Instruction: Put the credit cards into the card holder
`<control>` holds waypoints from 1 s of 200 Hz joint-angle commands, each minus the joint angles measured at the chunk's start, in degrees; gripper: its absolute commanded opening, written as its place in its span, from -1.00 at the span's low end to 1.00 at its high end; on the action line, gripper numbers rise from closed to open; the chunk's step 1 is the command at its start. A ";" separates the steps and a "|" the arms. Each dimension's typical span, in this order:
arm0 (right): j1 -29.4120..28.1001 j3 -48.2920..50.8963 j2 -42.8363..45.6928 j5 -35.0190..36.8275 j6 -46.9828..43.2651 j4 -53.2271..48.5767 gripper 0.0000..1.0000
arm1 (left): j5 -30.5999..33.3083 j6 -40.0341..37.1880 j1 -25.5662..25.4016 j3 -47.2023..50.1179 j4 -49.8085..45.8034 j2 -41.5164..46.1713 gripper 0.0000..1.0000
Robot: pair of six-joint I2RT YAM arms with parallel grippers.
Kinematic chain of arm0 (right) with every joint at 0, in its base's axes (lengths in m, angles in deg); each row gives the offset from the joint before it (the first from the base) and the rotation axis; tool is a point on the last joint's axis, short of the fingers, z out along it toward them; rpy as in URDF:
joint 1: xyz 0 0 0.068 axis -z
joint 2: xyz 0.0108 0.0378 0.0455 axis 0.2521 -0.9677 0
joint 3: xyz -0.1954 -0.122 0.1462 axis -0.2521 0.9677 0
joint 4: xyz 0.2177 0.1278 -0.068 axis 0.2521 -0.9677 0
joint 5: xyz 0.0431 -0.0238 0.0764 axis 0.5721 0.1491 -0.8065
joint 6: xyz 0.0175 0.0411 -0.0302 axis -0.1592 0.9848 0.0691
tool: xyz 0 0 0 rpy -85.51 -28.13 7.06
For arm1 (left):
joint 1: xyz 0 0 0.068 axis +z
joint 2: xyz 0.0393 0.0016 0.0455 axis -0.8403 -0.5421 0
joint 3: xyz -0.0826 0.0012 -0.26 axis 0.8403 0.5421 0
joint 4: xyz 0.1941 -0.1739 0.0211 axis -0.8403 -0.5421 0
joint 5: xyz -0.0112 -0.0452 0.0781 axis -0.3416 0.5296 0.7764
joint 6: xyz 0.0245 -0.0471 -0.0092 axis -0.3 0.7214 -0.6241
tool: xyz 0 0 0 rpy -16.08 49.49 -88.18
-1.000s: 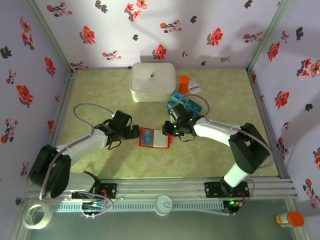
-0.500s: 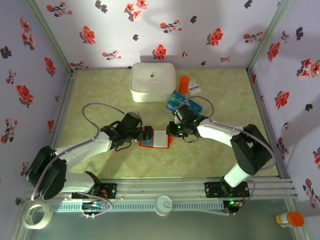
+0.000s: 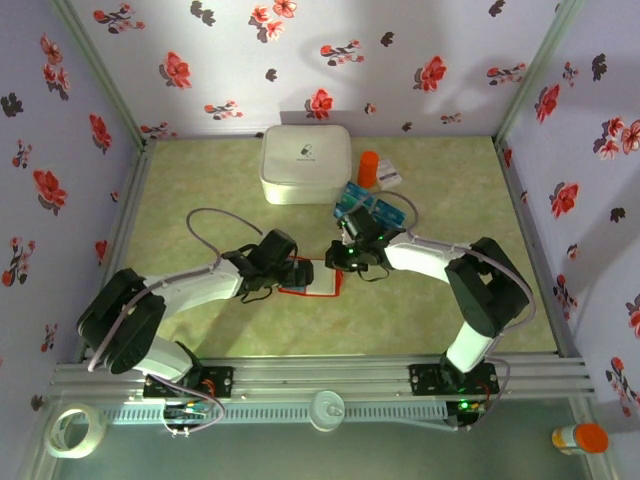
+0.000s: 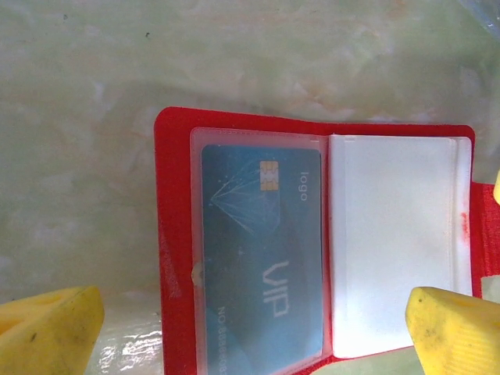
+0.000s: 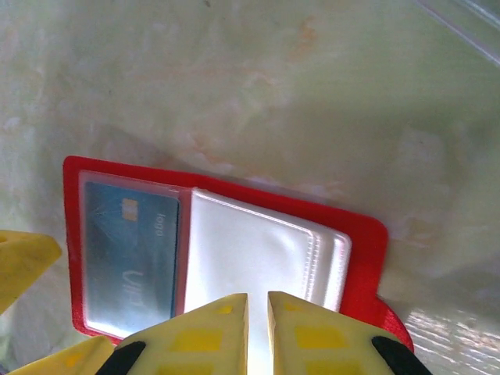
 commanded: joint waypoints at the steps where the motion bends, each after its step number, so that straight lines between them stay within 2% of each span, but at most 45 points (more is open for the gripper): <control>1: -1.25 -1.56 0.10 1.69 0.22 -2.10 -0.70 | 0.41 -0.47 -0.43 0.57 1.10 -1.14 1.00; 66: -4.78 -2.27 2.85 8.42 1.97 -3.16 -0.71 | 0.53 -0.32 -0.43 0.42 0.48 -0.43 1.00; 129: -5.35 0.25 8.05 12.75 5.51 -0.93 -0.70 | 1.49 0.06 -0.47 -0.69 -2.55 4.19 1.00; 200: -5.10 -1.91 1.01 11.87 5.55 0.64 -0.71 | 1.08 0.44 -1.93 -2.10 -1.06 2.79 1.00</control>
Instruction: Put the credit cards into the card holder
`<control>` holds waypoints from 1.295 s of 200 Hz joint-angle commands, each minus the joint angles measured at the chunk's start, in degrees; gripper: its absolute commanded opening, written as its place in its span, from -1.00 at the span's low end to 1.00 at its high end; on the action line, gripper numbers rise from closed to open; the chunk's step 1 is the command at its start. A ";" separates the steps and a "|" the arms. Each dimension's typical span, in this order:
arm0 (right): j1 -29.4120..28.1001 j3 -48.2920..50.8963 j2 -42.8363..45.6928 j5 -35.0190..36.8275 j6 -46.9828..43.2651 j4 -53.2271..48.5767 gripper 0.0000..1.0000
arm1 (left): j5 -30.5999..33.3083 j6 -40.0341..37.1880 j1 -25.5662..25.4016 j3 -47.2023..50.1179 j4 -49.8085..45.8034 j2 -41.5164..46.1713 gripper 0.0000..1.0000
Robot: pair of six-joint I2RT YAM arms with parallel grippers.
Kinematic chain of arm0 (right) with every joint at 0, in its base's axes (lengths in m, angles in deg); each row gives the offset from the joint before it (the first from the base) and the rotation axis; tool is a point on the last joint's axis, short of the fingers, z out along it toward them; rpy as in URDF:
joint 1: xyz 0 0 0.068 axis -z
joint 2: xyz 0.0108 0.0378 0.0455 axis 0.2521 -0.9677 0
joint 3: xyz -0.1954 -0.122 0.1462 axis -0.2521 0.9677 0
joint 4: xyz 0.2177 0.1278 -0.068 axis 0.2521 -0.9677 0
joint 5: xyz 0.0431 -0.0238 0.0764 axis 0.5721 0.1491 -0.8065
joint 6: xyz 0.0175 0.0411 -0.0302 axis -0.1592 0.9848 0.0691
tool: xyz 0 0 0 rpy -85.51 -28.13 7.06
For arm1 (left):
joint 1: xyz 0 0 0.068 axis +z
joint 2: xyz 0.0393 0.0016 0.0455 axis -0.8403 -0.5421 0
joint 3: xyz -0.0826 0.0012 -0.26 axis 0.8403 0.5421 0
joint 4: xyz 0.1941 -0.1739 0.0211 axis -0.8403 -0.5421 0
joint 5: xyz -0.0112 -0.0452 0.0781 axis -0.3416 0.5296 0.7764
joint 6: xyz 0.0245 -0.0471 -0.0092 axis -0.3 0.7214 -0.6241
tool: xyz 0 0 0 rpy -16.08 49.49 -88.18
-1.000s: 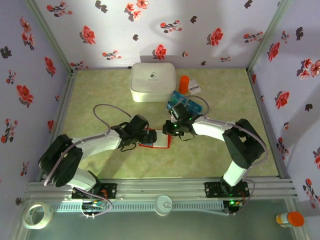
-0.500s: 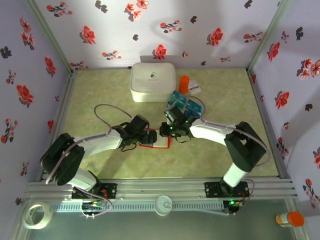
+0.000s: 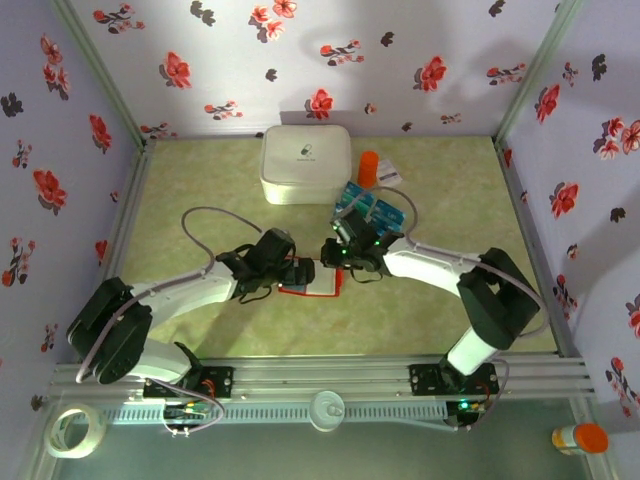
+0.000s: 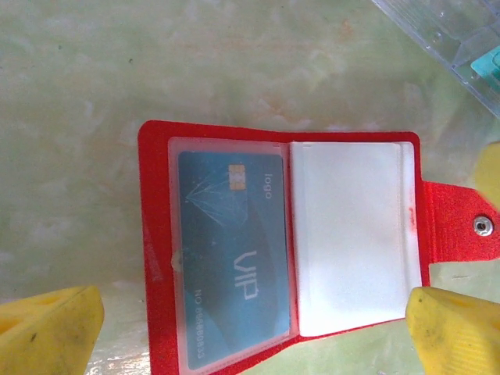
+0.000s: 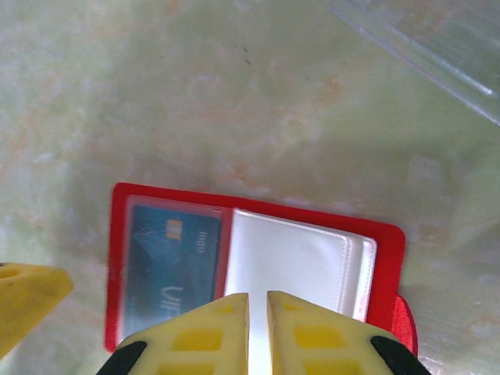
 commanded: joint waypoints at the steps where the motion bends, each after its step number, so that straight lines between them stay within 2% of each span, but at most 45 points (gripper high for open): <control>1: -0.05 -0.91 -2.64 0.70 1.46 1.46 -0.71 | 0.96 0.42 -0.79 -1.71 0.36 -1.42 1.00; 99: 2.50 1.21 -5.67 -3.38 -1.53 2.20 -0.76 | 0.88 -0.43 -1.14 0.63 5.17 -7.24 1.00; 203: 2.41 -0.53 -10.95 -9.96 -1.24 3.98 -0.82 | 0.33 -0.69 -1.14 1.38 7.14 -8.17 1.00; 259: 2.41 -0.17 -11.23 -10.35 -0.30 5.05 -0.82 | 0.10 -0.39 -1.26 2.60 8.05 -9.09 0.99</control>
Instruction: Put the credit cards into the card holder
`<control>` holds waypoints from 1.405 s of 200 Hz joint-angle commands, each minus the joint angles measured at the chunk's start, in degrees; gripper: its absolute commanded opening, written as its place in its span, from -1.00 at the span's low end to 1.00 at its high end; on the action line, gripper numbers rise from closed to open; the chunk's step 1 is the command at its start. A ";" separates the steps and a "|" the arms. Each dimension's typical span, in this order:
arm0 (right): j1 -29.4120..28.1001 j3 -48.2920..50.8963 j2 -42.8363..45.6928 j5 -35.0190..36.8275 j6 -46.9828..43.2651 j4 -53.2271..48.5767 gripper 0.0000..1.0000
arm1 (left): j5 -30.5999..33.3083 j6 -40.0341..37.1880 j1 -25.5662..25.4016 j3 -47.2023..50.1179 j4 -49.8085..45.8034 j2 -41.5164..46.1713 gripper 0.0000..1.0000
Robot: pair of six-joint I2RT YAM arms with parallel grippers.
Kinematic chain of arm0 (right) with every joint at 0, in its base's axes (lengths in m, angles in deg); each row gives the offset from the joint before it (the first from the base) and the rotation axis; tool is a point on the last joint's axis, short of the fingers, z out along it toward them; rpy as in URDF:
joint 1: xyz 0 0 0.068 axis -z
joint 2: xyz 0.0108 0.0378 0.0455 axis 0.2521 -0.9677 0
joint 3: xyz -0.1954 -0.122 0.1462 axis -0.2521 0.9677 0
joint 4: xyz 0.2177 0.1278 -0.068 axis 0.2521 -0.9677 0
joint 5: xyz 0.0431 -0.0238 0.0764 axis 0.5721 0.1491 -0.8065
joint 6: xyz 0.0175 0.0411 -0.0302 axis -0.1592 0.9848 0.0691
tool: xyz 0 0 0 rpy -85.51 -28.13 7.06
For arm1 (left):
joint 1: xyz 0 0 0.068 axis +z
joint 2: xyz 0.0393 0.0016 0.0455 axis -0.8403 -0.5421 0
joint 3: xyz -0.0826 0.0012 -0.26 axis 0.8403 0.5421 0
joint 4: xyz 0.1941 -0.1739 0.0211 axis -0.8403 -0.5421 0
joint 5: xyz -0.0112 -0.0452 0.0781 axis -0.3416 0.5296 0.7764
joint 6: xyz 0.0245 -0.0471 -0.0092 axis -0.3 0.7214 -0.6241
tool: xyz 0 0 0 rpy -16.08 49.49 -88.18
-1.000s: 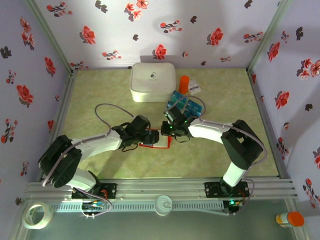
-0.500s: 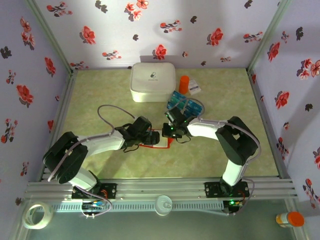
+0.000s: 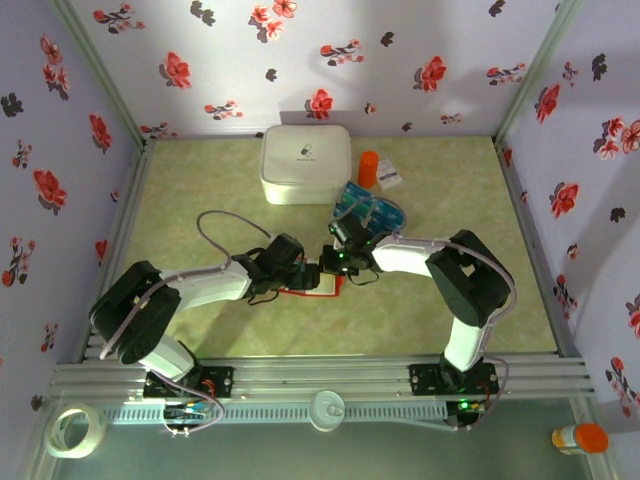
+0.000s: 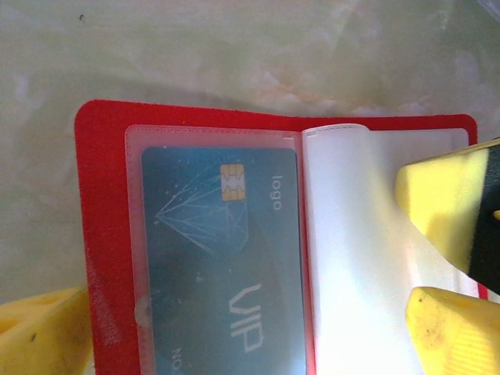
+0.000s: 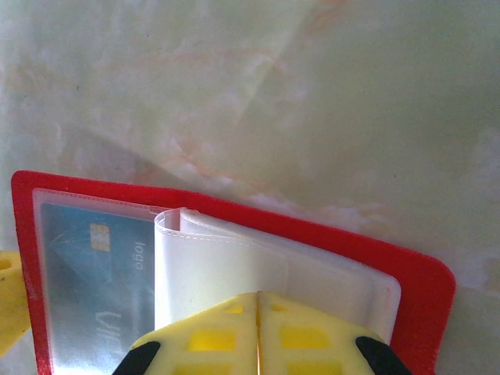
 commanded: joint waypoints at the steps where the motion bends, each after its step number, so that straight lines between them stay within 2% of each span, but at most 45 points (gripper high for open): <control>1: -0.04 -0.32 -1.46 -0.76 0.57 -0.56 -0.82 | 0.17 -0.38 -0.50 1.58 1.20 -0.91 0.98; 66: 0.11 -0.99 -0.64 -0.95 0.69 -1.01 -0.77 | -0.62 0.55 -0.57 5.16 4.72 -2.20 0.72; 109: 0.76 -0.76 3.74 -0.08 0.56 -1.93 -0.46 | -0.84 0.56 -0.63 5.50 5.40 -2.50 0.61; 134: 1.08 -0.48 5.26 0.67 0.40 -2.56 -0.42 | -1.00 0.46 -0.79 5.54 5.70 -2.76 0.57; 157: 1.39 -0.73 5.67 1.77 -0.73 -4.15 -0.49 | -1.06 0.63 -0.74 5.65 5.62 -2.25 0.59; 209: 2.33 -1.64 3.31 2.35 -3.20 -6.82 -0.82 | -0.96 0.44 -0.71 4.54 4.66 -0.14 0.89; 251: 2.34 -2.41 -0.37 -0.37 -2.78 -5.32 -0.91 | -1.25 -0.20 -0.75 3.78 4.47 -0.31 0.99; 281: 1.91 -2.85 -2.37 -3.09 -1.66 -3.25 -0.97 | -1.44 -0.28 -0.71 3.77 4.65 -0.52 0.99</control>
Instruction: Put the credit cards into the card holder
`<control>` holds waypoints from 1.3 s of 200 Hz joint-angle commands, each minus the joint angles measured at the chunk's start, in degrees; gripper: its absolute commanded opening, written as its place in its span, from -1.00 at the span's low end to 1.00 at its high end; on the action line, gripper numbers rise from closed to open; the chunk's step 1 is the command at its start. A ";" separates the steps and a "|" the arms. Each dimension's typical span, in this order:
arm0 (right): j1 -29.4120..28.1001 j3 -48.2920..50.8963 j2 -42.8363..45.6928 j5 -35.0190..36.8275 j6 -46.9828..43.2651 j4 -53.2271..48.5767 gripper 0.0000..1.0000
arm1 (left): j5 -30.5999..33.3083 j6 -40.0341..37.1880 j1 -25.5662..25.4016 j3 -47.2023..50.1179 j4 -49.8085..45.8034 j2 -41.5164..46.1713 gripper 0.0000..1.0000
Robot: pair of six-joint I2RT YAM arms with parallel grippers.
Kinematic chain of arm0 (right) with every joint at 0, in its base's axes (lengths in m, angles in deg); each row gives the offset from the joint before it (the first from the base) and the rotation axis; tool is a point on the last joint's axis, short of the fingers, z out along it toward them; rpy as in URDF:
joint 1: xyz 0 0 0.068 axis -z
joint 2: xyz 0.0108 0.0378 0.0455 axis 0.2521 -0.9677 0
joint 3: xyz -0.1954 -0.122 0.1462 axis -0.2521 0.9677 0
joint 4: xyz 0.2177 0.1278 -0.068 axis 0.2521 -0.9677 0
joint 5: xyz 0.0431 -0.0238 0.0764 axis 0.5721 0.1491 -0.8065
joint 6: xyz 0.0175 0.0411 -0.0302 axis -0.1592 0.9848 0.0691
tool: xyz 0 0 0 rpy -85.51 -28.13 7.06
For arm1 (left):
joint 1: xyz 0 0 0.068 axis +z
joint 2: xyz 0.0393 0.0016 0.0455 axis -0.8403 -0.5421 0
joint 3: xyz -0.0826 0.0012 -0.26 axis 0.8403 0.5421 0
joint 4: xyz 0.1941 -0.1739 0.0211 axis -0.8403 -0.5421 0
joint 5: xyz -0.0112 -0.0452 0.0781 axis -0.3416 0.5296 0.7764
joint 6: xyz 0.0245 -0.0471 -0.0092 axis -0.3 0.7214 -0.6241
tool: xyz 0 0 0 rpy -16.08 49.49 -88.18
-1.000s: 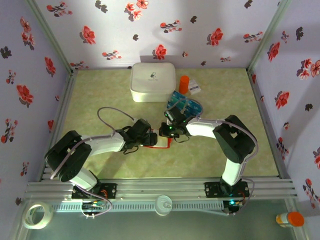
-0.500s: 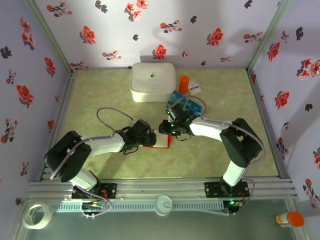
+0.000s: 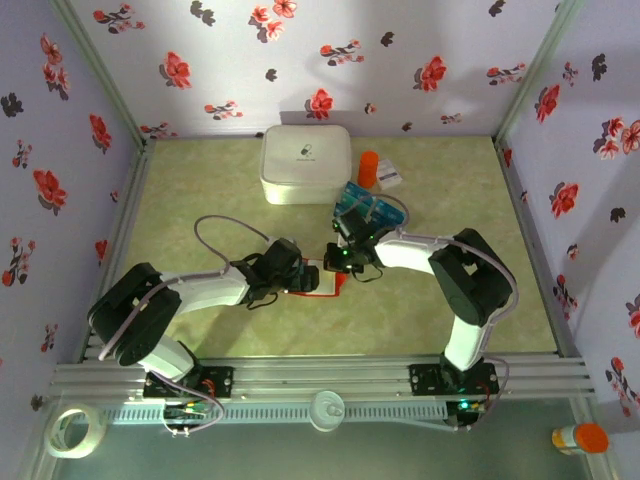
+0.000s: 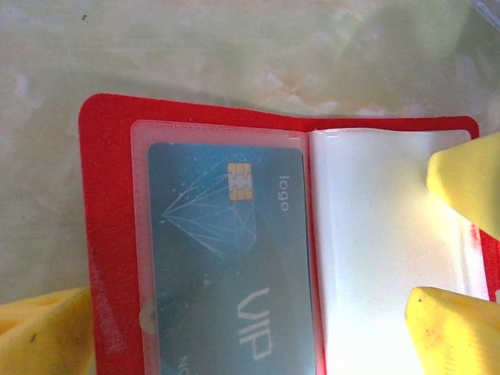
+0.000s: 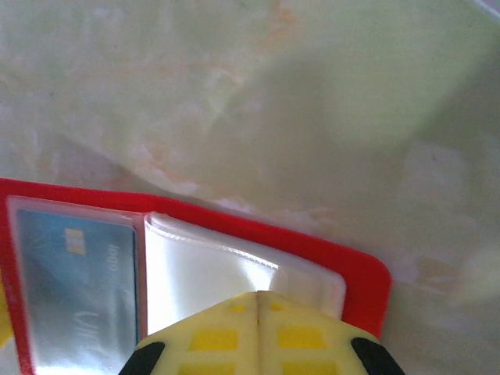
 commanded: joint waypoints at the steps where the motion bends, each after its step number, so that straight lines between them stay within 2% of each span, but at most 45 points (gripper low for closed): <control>1: -0.26 -1.25 -2.35 -2.55 0.63 0.92 -0.97 | -2.29 -0.28 -0.36 0.15 -0.92 -1.15 0.99; 87: -1.10 -1.12 -2.77 -2.90 2.21 2.83 -0.97 | -3.11 -0.39 -1.20 0.41 0.81 -3.44 0.99; 150: -1.10 -1.02 -2.68 -3.39 3.06 3.65 -0.95 | -3.33 -0.22 -1.87 2.28 3.40 -6.32 0.60; 169: -1.10 -1.29 -2.51 -3.61 3.10 3.52 -0.92 | -3.39 -0.10 -1.96 2.61 3.87 -6.74 0.54; 180: -1.10 -1.61 -2.02 -3.57 3.10 3.31 -0.85 | -3.38 -0.10 -2.05 2.69 4.00 -6.85 0.54; 214: -0.62 -1.42 1.79 -2.48 2.99 2.34 -0.37 | -3.39 0.02 -2.09 2.88 4.26 -6.91 0.51; 260: -0.13 1.74 5.12 -0.33 4.44 3.39 -0.11 | -3.51 0.13 -2.16 3.17 4.79 -6.85 0.50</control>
